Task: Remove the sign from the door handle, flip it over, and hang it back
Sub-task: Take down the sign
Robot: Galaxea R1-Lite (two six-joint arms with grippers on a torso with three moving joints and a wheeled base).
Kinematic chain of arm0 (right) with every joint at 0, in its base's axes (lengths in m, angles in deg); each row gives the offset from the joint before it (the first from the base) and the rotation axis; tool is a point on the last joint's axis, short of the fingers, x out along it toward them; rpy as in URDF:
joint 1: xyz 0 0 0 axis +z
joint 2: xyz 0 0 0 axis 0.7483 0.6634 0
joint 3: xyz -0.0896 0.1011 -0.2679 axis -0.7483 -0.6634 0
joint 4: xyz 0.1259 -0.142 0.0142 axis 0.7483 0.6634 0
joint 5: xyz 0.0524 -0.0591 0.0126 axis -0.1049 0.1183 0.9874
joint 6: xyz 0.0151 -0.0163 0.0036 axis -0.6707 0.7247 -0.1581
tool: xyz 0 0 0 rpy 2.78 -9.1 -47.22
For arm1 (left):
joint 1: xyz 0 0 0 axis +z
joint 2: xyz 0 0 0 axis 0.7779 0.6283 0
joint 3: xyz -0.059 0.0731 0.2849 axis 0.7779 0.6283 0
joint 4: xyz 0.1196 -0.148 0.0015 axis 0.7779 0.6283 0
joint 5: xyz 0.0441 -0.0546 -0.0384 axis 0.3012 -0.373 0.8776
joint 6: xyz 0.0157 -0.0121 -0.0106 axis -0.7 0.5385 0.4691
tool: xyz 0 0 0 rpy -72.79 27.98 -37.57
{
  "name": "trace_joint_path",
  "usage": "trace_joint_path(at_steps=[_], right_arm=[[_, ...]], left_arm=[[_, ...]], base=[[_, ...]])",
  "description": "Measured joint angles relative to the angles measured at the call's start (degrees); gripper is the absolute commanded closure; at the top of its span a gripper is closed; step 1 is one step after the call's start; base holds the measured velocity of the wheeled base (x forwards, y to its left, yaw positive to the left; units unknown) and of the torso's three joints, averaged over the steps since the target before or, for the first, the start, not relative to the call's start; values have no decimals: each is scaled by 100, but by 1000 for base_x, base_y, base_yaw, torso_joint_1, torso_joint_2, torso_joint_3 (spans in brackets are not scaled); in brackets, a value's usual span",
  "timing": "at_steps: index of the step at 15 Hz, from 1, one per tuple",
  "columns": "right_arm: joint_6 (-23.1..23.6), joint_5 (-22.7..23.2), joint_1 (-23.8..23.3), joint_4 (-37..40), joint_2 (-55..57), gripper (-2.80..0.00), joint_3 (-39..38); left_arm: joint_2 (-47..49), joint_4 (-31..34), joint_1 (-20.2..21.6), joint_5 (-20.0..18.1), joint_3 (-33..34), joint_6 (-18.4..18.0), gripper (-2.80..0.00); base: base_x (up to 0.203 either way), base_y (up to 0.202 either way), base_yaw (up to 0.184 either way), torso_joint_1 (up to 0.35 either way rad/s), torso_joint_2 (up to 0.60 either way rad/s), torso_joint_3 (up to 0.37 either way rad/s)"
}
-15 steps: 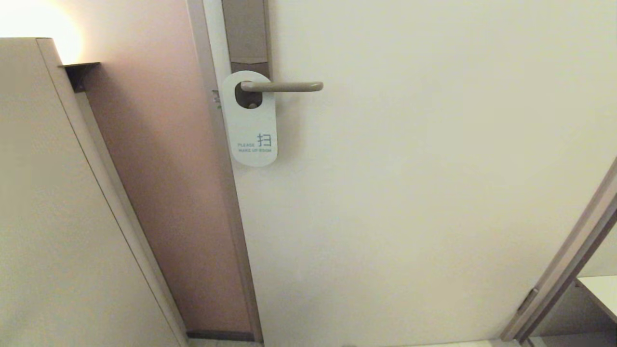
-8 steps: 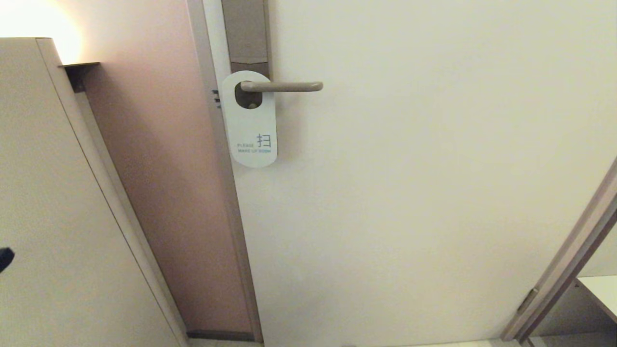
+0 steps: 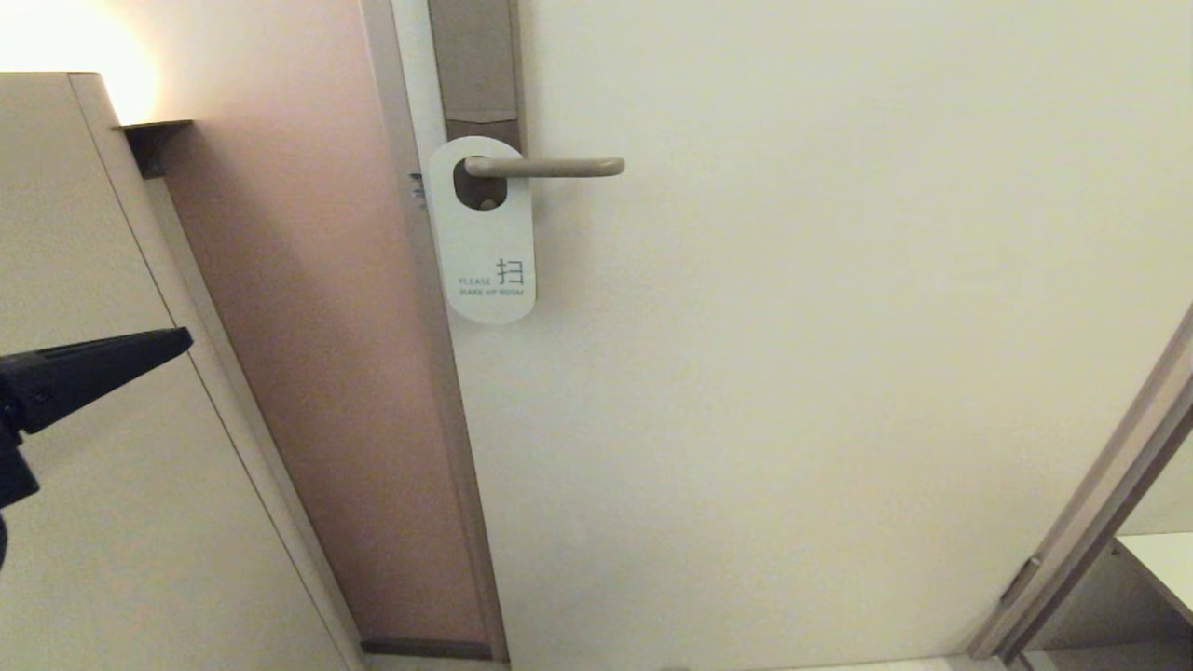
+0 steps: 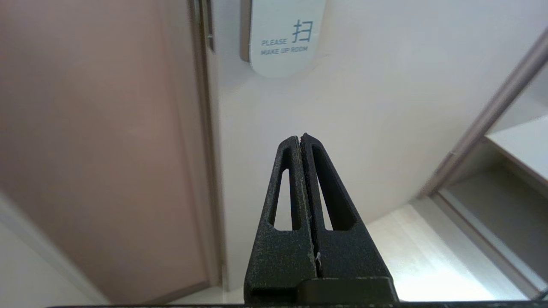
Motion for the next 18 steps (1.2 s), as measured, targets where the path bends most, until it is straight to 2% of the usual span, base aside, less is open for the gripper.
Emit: trace_joint_path(at_steps=[4,9,18], right_arm=[[0,0,0,0,0,0,0],[4,-2,0,0,0,0,0],[2,0,0,0,0,0,0]], left_arm=[[689,-130,67,-50,-312,36,0],[1363,-627,121,-56,-380,46,0],[2033,-663,116,-212,-691,58,0]], base=[[0,0,0,0,0,0],[0,0,0,0,0,0],[0,0,0,0,0,0]])
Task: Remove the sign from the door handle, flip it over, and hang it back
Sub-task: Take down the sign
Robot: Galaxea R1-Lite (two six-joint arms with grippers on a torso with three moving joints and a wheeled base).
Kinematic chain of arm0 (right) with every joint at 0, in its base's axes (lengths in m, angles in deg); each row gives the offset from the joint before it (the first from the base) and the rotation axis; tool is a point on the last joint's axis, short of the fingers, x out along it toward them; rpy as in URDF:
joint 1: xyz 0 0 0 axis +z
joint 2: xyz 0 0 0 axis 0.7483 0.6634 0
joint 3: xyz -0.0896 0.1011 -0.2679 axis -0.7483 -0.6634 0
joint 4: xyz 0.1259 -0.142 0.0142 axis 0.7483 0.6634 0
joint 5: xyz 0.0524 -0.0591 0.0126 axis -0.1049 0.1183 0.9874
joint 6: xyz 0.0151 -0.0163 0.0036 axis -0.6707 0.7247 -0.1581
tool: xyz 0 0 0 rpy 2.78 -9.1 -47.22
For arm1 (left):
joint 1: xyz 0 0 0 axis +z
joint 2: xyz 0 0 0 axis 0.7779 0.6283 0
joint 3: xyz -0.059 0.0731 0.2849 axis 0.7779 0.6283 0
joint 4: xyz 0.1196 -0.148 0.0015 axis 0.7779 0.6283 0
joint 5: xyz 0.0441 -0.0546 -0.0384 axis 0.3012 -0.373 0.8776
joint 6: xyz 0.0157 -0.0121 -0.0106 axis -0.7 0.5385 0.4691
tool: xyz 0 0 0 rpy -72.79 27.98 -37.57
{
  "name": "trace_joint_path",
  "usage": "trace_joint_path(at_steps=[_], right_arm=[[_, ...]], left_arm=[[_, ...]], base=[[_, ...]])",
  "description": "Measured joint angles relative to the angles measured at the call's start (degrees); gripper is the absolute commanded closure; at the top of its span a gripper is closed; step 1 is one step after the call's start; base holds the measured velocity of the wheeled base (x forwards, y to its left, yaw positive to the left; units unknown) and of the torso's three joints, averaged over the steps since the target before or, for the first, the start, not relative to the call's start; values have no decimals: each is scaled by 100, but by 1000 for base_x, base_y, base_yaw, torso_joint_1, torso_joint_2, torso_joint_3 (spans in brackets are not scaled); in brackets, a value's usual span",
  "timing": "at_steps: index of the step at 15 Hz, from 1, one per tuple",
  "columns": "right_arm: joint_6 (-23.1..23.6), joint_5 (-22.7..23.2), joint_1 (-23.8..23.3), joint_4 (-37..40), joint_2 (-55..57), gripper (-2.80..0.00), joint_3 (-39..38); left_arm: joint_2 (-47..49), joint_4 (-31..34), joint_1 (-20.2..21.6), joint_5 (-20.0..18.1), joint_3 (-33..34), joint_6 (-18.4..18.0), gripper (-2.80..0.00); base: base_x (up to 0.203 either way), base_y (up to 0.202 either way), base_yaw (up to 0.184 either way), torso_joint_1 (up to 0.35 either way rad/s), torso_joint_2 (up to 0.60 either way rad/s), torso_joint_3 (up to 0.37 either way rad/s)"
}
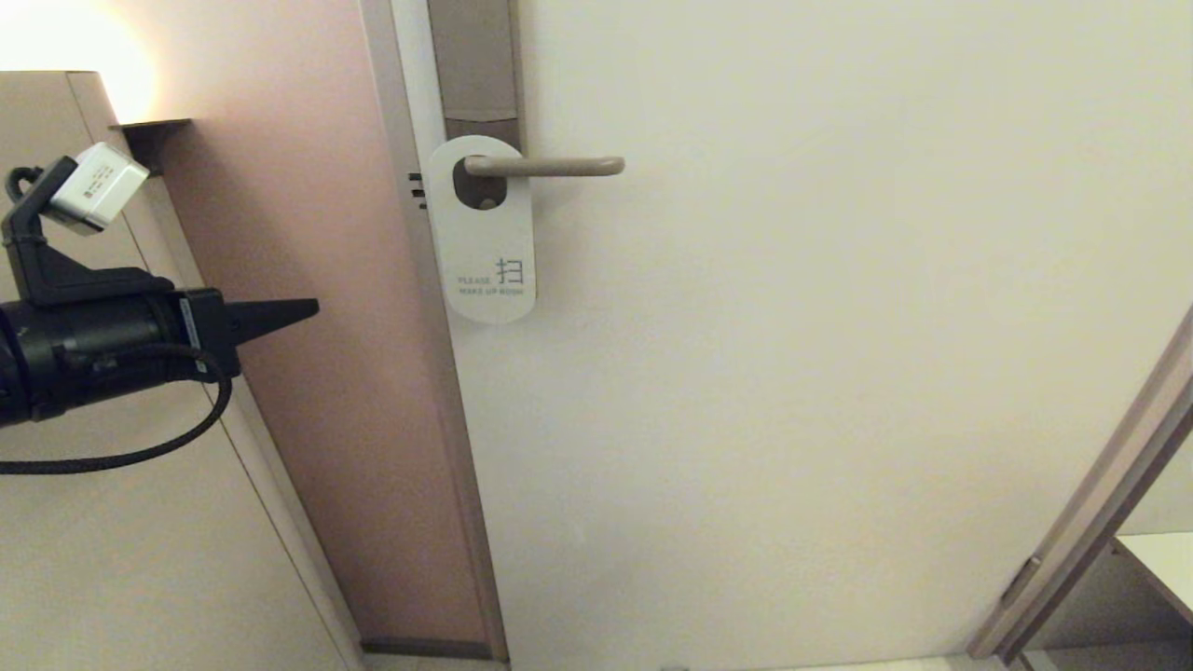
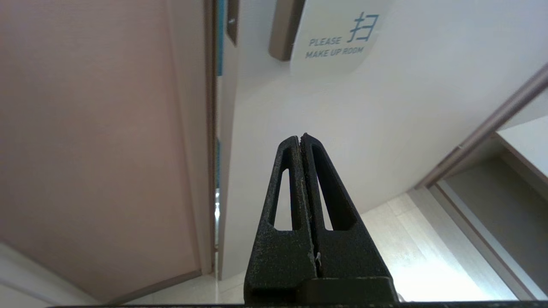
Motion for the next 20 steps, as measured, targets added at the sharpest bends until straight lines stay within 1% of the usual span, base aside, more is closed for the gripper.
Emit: trace_joint_path(at_steps=[4,6,13,15,17,20], right_arm=[[-5,-5,0,2,0,0,0],[-5,0,0,0,0,0,0],[-6,1,2,0,0,0,0],[-5,0,0,0,0,0,0],[1,-3,1,0,0,0,0],[-2,-2,0,0,0,0,0]], left_arm=[[120,8,-15,-40,-45,9,0],[160,3,-22,-40,-49,17,-280],[209,-9,-33,-62,-62,8,-280],[236,-112,-30,-281,-65,19,-280],[328,-457,-26,-557,-65,27,-280],[567,-867,-30,-872,-86,27,-280]], base=[[0,0,0,0,0,0],[0,0,0,0,0,0],[0,0,0,0,0,0],[0,0,0,0,0,0],[0,0,0,0,0,0],[0,0,0,0,0,0]])
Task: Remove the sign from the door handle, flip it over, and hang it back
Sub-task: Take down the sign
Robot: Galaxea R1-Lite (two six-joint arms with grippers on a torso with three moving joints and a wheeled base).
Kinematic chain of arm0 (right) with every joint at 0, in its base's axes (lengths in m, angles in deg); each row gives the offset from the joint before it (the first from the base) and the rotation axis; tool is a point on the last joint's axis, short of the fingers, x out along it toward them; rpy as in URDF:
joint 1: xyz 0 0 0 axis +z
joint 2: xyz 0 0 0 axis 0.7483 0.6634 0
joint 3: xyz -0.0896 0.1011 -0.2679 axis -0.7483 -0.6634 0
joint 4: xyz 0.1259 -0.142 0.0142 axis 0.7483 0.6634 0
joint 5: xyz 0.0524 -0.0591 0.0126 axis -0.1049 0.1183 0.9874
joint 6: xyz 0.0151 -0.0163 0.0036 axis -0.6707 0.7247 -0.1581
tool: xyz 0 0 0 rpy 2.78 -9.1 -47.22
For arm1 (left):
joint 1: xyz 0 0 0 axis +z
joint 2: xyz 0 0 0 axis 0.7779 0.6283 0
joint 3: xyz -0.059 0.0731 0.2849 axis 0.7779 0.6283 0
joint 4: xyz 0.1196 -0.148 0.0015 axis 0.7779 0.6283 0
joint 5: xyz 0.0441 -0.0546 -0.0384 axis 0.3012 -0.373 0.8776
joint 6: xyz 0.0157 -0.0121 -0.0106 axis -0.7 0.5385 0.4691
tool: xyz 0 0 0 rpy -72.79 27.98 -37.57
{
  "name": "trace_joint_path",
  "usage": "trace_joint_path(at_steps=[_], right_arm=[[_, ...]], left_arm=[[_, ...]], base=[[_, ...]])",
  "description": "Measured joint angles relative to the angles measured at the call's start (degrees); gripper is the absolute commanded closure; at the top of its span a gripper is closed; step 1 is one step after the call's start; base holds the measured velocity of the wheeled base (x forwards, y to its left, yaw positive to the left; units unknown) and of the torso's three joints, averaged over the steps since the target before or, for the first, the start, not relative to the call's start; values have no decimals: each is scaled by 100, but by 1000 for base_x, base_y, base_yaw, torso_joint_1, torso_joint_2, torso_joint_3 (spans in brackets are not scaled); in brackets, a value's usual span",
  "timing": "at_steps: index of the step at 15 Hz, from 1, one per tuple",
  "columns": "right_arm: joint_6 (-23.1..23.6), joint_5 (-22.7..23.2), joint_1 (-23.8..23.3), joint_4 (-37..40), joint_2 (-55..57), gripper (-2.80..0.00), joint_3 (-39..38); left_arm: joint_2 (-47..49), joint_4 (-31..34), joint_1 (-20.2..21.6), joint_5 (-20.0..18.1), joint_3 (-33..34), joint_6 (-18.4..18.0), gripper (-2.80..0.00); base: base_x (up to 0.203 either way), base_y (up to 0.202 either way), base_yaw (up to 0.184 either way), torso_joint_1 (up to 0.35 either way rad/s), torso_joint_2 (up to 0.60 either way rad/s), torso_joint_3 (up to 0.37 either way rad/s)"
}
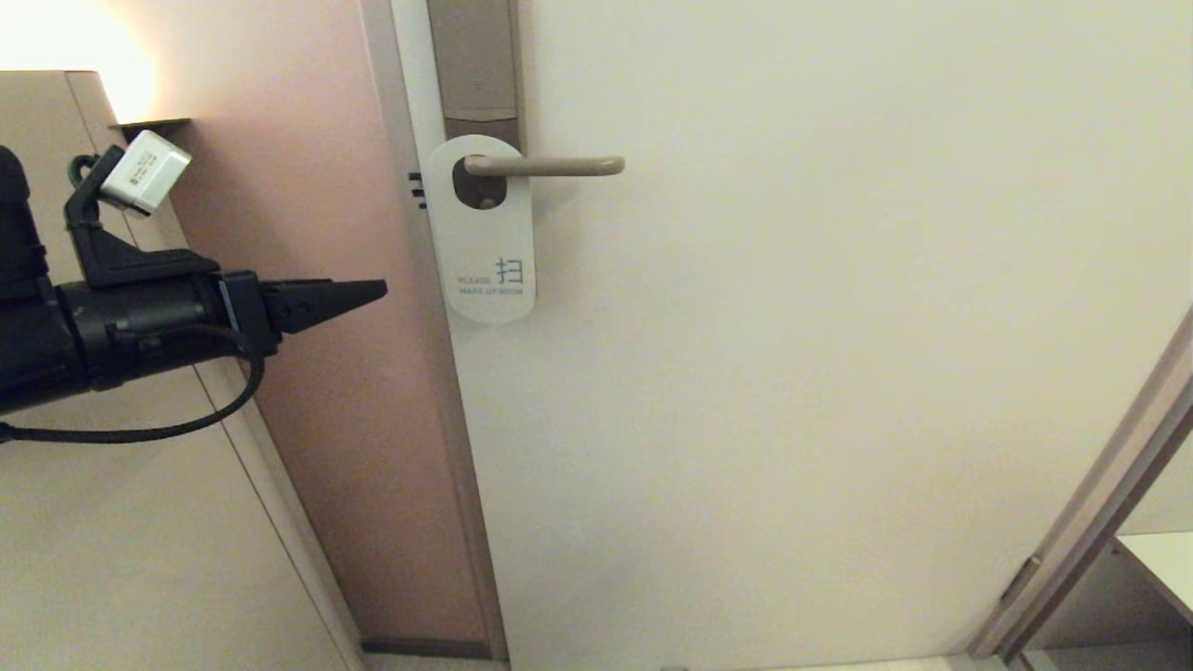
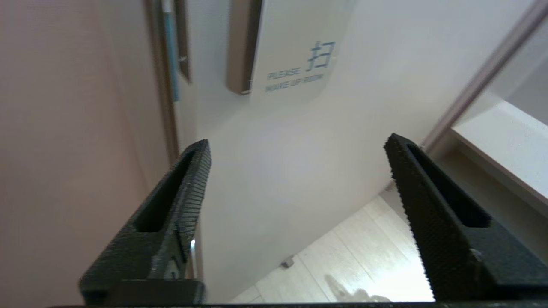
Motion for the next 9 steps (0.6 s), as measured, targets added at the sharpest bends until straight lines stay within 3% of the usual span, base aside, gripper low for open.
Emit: trace_joint_path(at_steps=[4,6,9], right_arm=[[2,2,2,0,0,0,0],[0,3,0,0,0,0,0],[0,0,0,0,0,0,0]], left_arm=[[281,-92,-102,-95,-105,47,-280],[397,-267,-201,-102,-232,321,-280],[633,-1079,-328,-124,-341,798,-280]], base=[[0,0,0,0,0,0],[0,0,0,0,0,0],[0,0,0,0,0,0]])
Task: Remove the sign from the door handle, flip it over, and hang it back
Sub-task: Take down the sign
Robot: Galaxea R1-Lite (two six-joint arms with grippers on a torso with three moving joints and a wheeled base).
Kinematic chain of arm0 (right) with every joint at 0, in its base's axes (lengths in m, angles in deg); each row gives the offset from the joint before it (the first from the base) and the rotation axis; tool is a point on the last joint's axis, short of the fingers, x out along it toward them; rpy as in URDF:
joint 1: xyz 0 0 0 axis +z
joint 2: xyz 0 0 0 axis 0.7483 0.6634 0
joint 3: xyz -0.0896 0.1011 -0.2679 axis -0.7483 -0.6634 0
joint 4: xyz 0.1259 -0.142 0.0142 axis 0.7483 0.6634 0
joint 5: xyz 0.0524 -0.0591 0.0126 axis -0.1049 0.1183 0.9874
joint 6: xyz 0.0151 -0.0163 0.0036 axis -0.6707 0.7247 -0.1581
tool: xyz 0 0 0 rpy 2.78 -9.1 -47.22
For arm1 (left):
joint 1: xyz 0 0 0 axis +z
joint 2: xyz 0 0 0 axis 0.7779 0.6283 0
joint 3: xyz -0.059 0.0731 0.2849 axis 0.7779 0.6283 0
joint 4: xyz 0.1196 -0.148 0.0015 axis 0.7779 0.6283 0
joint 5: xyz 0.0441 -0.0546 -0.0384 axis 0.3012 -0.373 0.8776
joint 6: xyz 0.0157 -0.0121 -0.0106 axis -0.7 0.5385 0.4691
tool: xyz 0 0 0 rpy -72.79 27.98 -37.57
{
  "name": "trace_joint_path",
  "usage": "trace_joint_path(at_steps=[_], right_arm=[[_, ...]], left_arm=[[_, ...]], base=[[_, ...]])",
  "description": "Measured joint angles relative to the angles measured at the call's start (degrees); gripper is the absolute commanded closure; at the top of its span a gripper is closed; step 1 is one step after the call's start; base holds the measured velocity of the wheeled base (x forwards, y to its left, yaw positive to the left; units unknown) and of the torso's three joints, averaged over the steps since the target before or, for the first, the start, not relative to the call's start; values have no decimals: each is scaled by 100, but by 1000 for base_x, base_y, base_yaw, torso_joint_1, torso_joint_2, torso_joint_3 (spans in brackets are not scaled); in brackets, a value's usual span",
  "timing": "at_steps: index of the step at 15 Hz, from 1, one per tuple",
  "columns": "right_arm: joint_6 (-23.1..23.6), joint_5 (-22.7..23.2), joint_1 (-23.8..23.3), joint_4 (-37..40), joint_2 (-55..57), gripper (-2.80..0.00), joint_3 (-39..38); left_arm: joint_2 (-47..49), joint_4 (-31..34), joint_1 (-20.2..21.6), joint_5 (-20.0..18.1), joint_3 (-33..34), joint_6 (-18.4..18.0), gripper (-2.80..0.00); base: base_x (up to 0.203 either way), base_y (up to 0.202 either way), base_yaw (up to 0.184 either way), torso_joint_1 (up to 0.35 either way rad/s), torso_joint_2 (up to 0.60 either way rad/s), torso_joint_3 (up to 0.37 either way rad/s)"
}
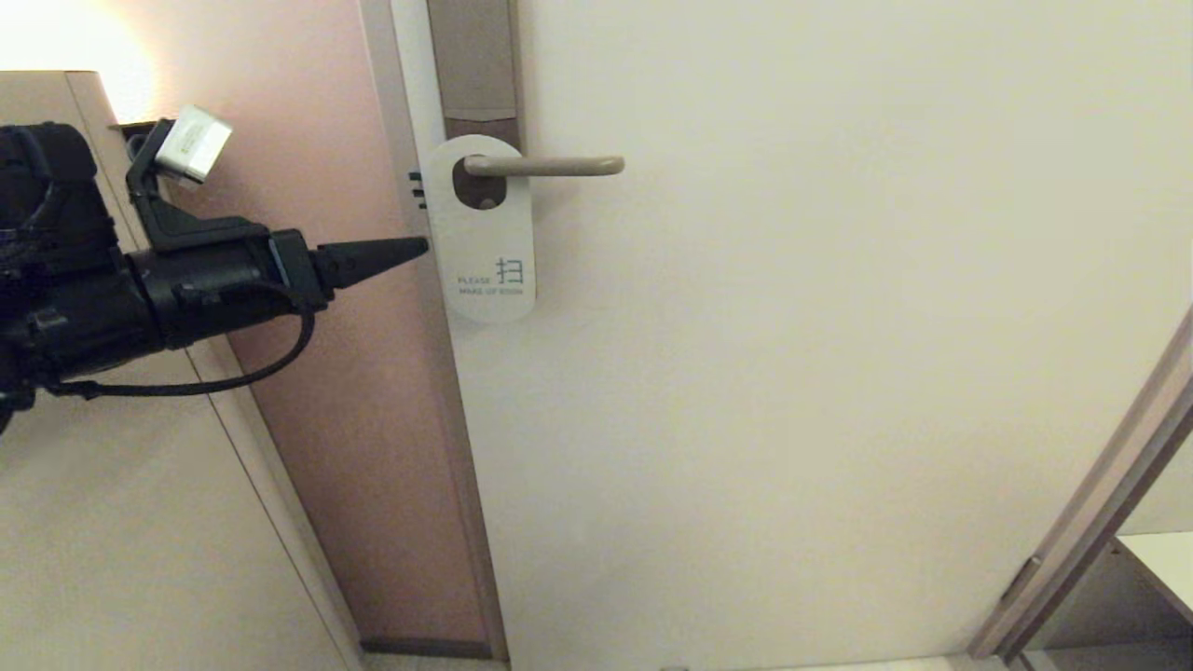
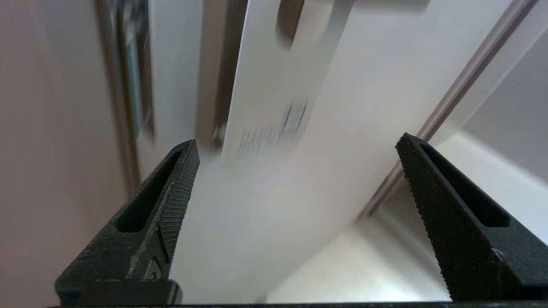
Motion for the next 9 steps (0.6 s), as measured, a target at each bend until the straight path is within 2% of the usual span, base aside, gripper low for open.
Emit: trace_joint_path(at_steps=[2,4,9], right_arm=[[-2,2,0,0,0,0,0],[-2,0,0,0,0,0,0],[-2,0,0,0,0,0,0]], left_arm=[[164,-298,-53,-35,-13,128,-280],[285,-307,-116,-59,-16,137,-280],[426,-312,-279,-428,-11,281,-280]], base=[[0,0,0,0,0,0],[0,0,0,0,0,0],[0,0,0,0,0,0]])
